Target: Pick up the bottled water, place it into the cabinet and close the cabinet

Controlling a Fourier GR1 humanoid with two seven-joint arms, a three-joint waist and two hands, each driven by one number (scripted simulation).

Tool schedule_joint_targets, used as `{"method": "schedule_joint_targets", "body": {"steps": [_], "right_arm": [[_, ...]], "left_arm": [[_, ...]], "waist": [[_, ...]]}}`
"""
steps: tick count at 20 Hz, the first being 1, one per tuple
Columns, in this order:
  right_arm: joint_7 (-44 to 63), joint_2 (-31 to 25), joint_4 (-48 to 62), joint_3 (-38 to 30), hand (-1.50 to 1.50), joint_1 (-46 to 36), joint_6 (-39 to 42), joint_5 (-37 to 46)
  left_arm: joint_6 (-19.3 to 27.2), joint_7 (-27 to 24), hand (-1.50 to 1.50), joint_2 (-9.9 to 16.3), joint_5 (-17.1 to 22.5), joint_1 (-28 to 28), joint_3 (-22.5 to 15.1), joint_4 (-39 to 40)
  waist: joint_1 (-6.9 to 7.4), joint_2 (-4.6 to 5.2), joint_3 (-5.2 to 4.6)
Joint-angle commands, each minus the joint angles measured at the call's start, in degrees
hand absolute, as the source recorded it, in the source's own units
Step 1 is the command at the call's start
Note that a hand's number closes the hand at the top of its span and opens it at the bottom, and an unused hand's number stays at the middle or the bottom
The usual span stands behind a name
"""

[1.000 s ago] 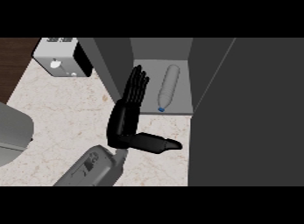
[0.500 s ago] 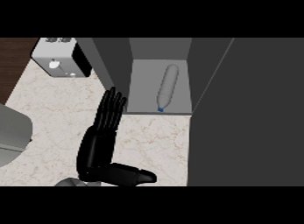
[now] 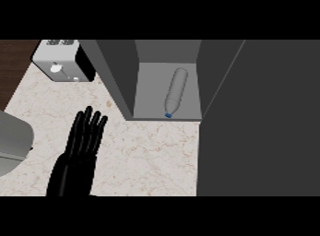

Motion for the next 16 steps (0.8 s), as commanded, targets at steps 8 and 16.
{"method": "schedule_joint_targets", "body": {"steps": [8, 16], "right_arm": [[12.67, 3.78, -8.71, 19.08, 1.50, -8.40, -5.81, 13.80], [20.49, 8.14, -3.58, 22.76, 1.50, -22.27, -8.54, 16.95]], "left_arm": [[-5.35, -2.27, -1.50, 6.83, 4.19, 8.88, 6.58, -6.06], [-6.48, -2.79, -1.50, 8.18, 5.99, 12.71, 8.84, -8.26]], "waist": [[0.75, -0.16, -0.21], [1.43, -0.37, -0.35]]}}
